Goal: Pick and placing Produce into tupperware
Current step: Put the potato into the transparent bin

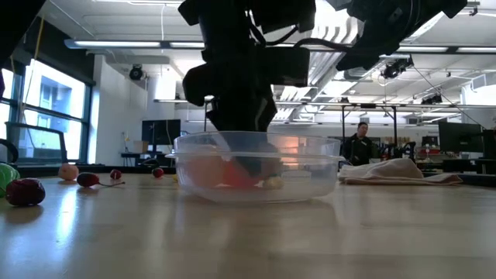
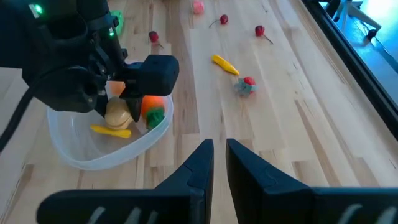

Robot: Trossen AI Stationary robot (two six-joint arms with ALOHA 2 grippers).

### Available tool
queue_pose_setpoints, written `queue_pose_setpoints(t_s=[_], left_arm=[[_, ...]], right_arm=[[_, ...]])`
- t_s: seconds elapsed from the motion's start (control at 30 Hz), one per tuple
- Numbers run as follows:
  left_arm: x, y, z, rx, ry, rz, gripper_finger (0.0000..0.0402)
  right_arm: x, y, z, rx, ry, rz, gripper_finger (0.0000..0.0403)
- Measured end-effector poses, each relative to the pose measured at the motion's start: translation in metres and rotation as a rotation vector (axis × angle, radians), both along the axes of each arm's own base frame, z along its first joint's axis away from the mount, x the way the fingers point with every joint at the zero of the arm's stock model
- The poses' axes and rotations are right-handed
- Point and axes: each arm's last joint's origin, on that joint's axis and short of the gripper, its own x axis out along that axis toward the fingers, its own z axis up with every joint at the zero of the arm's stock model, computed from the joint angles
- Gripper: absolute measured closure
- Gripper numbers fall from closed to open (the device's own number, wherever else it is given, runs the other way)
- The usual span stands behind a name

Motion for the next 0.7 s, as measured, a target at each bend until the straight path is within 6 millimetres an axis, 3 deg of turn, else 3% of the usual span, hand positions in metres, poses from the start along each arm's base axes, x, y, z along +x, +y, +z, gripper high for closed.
queue_pose_setpoints(t_s=[0.2,0.5,0.7], left_arm=[[0.0001,0.0,0.0004,-0.001,-0.002,0.002,0.0197],[-0.0008,0.0001,0.0002,-0.001,0.008,0.008,0.015],[-0.0008,-0.0003,0.0002,-0.001,0.008,0.007,0.0154]], right_arm=[[0.0,0.0,0.0,0.0,0.0,0.0,0.0371],[0.0,0.0,0.0,0.0,0.0,0.0,0.0371],[0.0,0.0,0.0,0.0,0.0,0.0,0.0371]])
